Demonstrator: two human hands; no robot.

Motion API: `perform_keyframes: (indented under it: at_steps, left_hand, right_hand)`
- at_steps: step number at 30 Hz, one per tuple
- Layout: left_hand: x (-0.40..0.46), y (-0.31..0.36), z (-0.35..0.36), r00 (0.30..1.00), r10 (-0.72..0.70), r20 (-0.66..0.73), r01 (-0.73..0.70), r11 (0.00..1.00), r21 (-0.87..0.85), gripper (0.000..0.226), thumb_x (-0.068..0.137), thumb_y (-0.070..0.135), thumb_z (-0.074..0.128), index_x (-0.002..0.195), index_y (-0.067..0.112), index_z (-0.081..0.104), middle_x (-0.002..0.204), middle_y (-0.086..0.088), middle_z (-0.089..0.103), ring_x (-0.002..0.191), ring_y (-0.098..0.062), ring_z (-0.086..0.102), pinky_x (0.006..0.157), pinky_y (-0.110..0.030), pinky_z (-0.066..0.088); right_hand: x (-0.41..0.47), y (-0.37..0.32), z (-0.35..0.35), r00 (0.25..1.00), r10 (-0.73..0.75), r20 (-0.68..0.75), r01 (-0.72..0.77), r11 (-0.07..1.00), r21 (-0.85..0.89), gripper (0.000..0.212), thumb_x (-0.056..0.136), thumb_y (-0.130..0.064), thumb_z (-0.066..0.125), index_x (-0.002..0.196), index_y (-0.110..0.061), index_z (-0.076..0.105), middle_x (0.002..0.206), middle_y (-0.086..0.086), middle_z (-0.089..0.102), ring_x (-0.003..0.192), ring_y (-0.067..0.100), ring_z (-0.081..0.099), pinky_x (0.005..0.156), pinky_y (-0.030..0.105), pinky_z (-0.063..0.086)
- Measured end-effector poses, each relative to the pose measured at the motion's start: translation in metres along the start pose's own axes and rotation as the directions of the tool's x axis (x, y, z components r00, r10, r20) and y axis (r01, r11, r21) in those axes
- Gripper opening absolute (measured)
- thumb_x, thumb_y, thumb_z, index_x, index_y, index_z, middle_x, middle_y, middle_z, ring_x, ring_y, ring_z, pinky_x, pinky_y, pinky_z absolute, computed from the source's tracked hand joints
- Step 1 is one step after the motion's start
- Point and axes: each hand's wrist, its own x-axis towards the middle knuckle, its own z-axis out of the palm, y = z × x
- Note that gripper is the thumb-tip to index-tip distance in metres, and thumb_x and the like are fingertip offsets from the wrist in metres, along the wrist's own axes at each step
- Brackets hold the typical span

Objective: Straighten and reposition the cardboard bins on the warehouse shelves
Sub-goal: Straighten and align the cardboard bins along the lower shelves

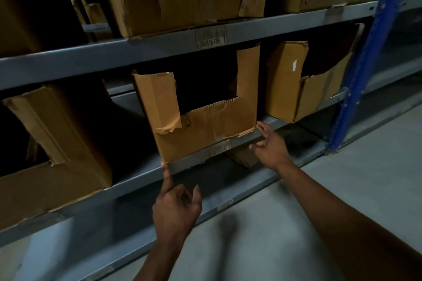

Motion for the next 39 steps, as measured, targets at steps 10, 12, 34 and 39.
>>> perform_keyframes:
  at_steps: [10, 12, 34, 39]
  left_hand:
    - [-0.008, 0.005, -0.016, 0.999, -0.018, 0.051, 0.014, 0.997, 0.073, 0.025, 0.088, 0.045, 0.080, 0.071, 0.031, 0.068, 0.175, 0.017, 0.017, 0.089, -0.015, 0.073, 0.076, -0.030, 0.053]
    - [-0.021, 0.012, -0.017, 1.000, 0.012, -0.027, -0.012, 1.000, -0.012, 0.012, 0.085, 0.033, 0.086, 0.093, 0.028, 0.078, 0.168, 0.004, 0.039, 0.100, 0.003, 0.062, 0.085, -0.024, 0.049]
    - [0.065, 0.292, 0.108, 0.944, -0.172, 0.282, 0.300, 0.804, -0.513, 0.086, 0.078, 0.045, 0.091, 0.152, 0.030, 0.050, 0.095, 0.032, 0.071, 0.085, -0.002, 0.071, 0.077, -0.039, 0.061]
    - [0.042, 0.351, 0.137, 0.895, -0.324, 0.305, 0.444, 0.690, -0.571, 0.083, 0.080, 0.027, 0.093, 0.152, 0.021, 0.052, 0.104, 0.011, 0.078, 0.092, -0.017, 0.073, 0.091, -0.043, 0.061]
  right_hand:
    - [-0.007, 0.000, 0.001, 1.000, 0.003, -0.030, -0.001, 0.998, 0.068, 0.082, 0.089, -0.010, 0.076, 0.159, -0.026, 0.035, 0.162, -0.004, 0.043, 0.098, 0.011, 0.073, 0.102, 0.044, 0.056]
    - [-0.016, -0.002, -0.001, 0.996, 0.000, -0.086, 0.011, 0.992, 0.123, 0.073, 0.090, -0.008, 0.074, 0.154, -0.026, 0.043, 0.156, -0.002, 0.050, 0.100, 0.007, 0.072, 0.102, 0.042, 0.056]
    - [0.118, 0.086, -0.256, 0.877, 0.450, -0.169, -0.313, 0.802, 0.509, 0.028, 0.093, -0.001, 0.062, 0.116, -0.016, 0.068, 0.113, 0.002, 0.072, 0.106, 0.019, 0.067, 0.078, 0.039, 0.062]
    - [0.139, 0.078, -0.267, 0.847, 0.488, -0.211, -0.333, 0.797, 0.503, 0.033, 0.096, -0.001, 0.056, 0.123, -0.018, 0.065, 0.121, 0.002, 0.067, 0.113, 0.022, 0.065, 0.070, 0.030, 0.062]
